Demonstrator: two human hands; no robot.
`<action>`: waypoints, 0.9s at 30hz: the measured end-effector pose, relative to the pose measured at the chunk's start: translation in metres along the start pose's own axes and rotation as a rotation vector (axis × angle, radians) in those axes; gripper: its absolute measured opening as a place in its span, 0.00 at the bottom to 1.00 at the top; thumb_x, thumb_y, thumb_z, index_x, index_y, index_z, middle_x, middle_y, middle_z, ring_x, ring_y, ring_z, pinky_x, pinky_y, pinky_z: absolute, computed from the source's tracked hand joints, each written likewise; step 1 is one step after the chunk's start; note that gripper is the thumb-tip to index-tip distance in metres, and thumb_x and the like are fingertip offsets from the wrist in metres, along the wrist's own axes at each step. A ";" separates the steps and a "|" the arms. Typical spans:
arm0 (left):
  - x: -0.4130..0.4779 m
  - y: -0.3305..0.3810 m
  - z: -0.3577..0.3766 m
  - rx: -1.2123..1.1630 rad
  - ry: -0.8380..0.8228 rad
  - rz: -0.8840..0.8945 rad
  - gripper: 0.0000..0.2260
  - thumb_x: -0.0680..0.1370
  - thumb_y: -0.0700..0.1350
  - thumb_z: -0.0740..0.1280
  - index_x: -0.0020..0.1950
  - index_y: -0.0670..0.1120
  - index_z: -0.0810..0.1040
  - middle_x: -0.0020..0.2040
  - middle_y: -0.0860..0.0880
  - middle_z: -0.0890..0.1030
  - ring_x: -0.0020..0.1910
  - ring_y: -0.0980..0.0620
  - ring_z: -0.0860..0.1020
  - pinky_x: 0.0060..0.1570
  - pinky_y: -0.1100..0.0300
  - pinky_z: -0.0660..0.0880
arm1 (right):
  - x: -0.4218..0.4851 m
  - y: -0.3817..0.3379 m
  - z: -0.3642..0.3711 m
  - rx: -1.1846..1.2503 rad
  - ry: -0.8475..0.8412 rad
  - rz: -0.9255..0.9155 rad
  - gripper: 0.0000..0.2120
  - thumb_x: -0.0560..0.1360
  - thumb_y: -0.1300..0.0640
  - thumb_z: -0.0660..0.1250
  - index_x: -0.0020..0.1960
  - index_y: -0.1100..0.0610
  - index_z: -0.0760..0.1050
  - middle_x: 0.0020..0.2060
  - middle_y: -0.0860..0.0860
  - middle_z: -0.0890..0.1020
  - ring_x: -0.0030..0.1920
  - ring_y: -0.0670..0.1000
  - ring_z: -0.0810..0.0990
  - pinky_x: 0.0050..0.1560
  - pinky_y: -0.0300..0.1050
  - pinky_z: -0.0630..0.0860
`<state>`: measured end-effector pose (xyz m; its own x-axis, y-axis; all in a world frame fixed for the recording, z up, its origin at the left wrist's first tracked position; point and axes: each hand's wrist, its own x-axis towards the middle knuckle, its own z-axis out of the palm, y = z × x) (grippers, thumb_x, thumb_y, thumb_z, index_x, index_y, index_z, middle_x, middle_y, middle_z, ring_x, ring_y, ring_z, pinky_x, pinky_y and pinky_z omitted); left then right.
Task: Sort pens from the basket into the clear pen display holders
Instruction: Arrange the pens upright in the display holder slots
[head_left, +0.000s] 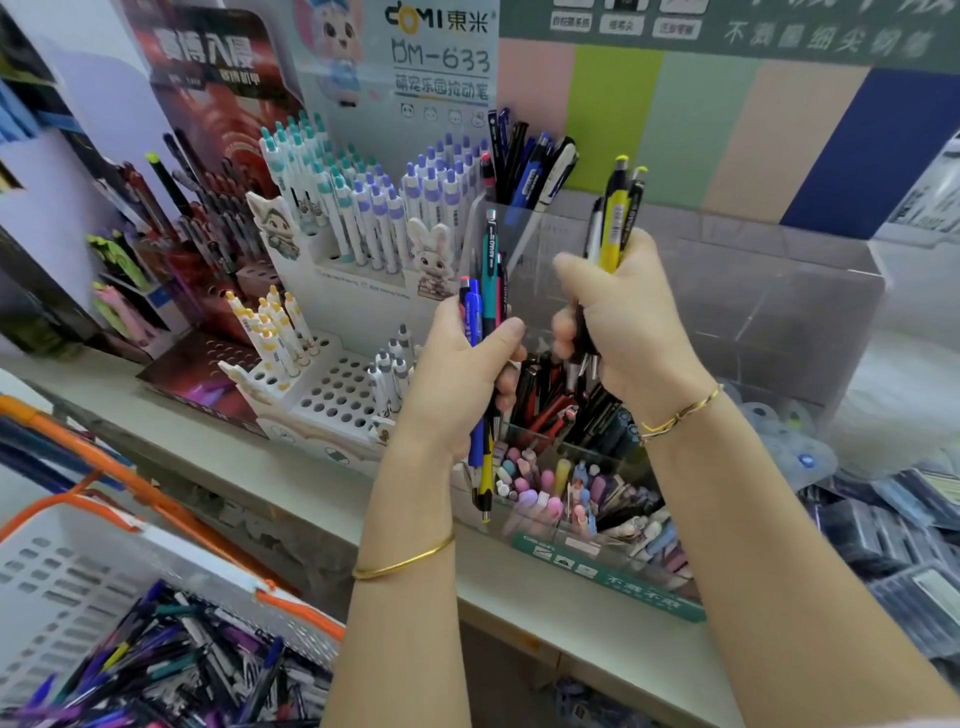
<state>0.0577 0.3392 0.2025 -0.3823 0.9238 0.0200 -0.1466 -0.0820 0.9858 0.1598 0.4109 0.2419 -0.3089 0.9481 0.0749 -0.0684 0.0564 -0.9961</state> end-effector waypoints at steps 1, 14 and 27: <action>0.000 -0.001 0.001 0.028 -0.012 0.006 0.05 0.81 0.39 0.63 0.52 0.47 0.68 0.35 0.49 0.73 0.27 0.56 0.69 0.25 0.63 0.67 | -0.001 0.000 0.001 0.012 -0.045 0.008 0.10 0.79 0.63 0.63 0.44 0.53 0.62 0.30 0.50 0.68 0.19 0.47 0.66 0.21 0.40 0.67; 0.001 0.002 0.000 0.279 -0.065 0.045 0.06 0.81 0.46 0.64 0.55 0.50 0.69 0.36 0.50 0.74 0.30 0.55 0.70 0.32 0.55 0.70 | 0.005 0.013 0.010 -0.143 -0.056 -0.054 0.11 0.74 0.59 0.71 0.39 0.57 0.69 0.28 0.51 0.71 0.21 0.43 0.66 0.21 0.37 0.63; -0.002 0.002 0.001 -0.101 0.004 -0.085 0.05 0.82 0.39 0.60 0.57 0.42 0.72 0.36 0.52 0.83 0.34 0.54 0.83 0.28 0.63 0.76 | 0.003 0.013 0.004 0.008 0.190 -0.090 0.10 0.76 0.65 0.59 0.42 0.53 0.61 0.35 0.53 0.68 0.22 0.50 0.75 0.28 0.51 0.76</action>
<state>0.0590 0.3377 0.2045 -0.3685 0.9274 -0.0640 -0.2698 -0.0408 0.9621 0.1539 0.4130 0.2297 -0.1172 0.9814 0.1521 -0.0954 0.1414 -0.9853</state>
